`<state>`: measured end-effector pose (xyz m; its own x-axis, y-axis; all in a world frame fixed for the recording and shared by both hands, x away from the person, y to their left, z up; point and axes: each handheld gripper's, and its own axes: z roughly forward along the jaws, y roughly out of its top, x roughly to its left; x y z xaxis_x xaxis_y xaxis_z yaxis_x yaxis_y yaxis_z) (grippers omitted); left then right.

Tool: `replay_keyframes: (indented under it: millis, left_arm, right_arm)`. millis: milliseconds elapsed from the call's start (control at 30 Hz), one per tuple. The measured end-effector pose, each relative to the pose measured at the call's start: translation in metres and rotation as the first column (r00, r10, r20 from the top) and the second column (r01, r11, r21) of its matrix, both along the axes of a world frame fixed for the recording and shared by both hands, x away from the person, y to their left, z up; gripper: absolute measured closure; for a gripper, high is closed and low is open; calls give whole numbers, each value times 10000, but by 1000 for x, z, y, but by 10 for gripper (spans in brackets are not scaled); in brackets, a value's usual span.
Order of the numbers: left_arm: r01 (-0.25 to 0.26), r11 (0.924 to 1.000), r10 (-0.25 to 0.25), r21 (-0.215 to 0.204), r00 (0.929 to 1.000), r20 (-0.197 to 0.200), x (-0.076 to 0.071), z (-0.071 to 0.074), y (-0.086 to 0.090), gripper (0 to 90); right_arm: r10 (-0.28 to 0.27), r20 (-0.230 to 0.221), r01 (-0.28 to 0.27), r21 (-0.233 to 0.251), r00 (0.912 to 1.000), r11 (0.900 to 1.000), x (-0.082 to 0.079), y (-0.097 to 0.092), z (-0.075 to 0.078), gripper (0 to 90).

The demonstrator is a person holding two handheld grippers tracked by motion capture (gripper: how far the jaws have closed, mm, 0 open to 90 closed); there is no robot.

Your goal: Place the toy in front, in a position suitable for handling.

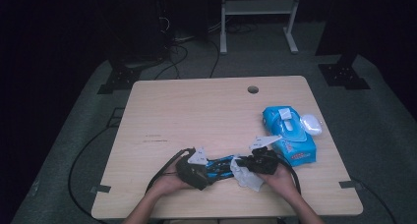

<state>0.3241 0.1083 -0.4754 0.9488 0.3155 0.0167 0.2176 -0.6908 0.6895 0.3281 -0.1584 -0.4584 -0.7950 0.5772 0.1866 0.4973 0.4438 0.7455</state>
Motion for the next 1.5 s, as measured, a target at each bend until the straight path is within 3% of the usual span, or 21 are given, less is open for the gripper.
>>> replay_keyframes:
  millis: [200, 233, 300, 400, 433, 500, 600, 800, 900, 1000, 1067, 1167, 1233, 1333, 1433, 1500]
  left_arm:
    - [17, 10000, -18, 35, 10000, 9, 0, 0, 0, 238]
    - [13, 10000, -13, 39, 10000, -5, 0, 0, 0, 238]
    - [27, 10000, -27, -5, 10000, -14, 0, 0, 0, 238]
    - [39, 10000, -39, -19, 10000, -13, 1, 0, 0, 238]
    - [35, 10000, -35, -16, 10000, -12, 0, 0, 0, 238]
    - [33, 10000, -33, 31, 10000, 13, 0, 0, 0, 238]
    - [-7, 10000, 7, 36, 10000, -11, 0, 0, 0, 237]
    - [15, 10000, -15, -1, 10000, 0, 1, 0, 0, 237]
    - [5, 10000, -5, -7, 10000, 2, 0, 0, 0, 238]
    - [-6, 10000, 6, -8, 10000, 8, 0, 0, 0, 237]
    - [-12, 10000, 12, 15, 10000, 3, 0, 0, 0, 237]
    - [-41, 10000, 41, 66, 10000, -51, 0, 1, 0, 237]
    - [-55, 10000, 56, 58, 9998, -196, 1, 1, 0, 235]
    - [-135, 9993, 105, -356, 9965, -835, 4, 5, 7, 219]
    - [-334, 9936, 178, -1083, 9897, -1420, 9, 10, 17, 206]
    - [-378, 9925, 176, -1162, 9853, -1702, 12, 9, 19, 206]
  right_arm:
    - [84, 205, -88, 187, 9998, 9998, 16, 20, 1, 833]
    - [-18, 272, 16, 77, 9996, 10000, 18, 17, 0, 835]
    - [-218, -37, 220, 507, 9998, 9985, 21, 3, -4, 836]
    - [-662, 73, 663, -249, 9978, 9975, 19, -12, -3, 834]
    - [-690, -202, 686, -180, 9974, 9975, 17, -16, -5, 834]
    - [-748, -173, 747, -61, 9970, 9972, 12, -21, -6, 834]
    - [-670, -144, 668, -136, 9977, 9977, 5, -26, -6, 834]
    - [-500, -597, 500, -10, 9970, 9987, -5, -34, -9, 835]
    - [-324, -548, 334, 170, 9980, 9993, -6, -29, -6, 834]
    - [67, -627, -21, 723, 9980, 9974, -6, -19, -2, 834]
    - [383, -624, -343, 647, 9973, 9973, -8, -10, -3, 834]
    - [380, -587, -346, 595, 9976, 9976, -9, -9, -4, 834]
    - [371, -521, -342, 568, 9980, 9978, -10, -9, -4, 834]
    - [358, -496, -326, 656, 9981, 9973, -10, -9, -6, 834]
    - [362, -484, -326, 722, 9982, 9969, -10, -10, -6, 834]
    - [363, -384, -338, 657, 9986, 9973, -12, -9, -6, 834]
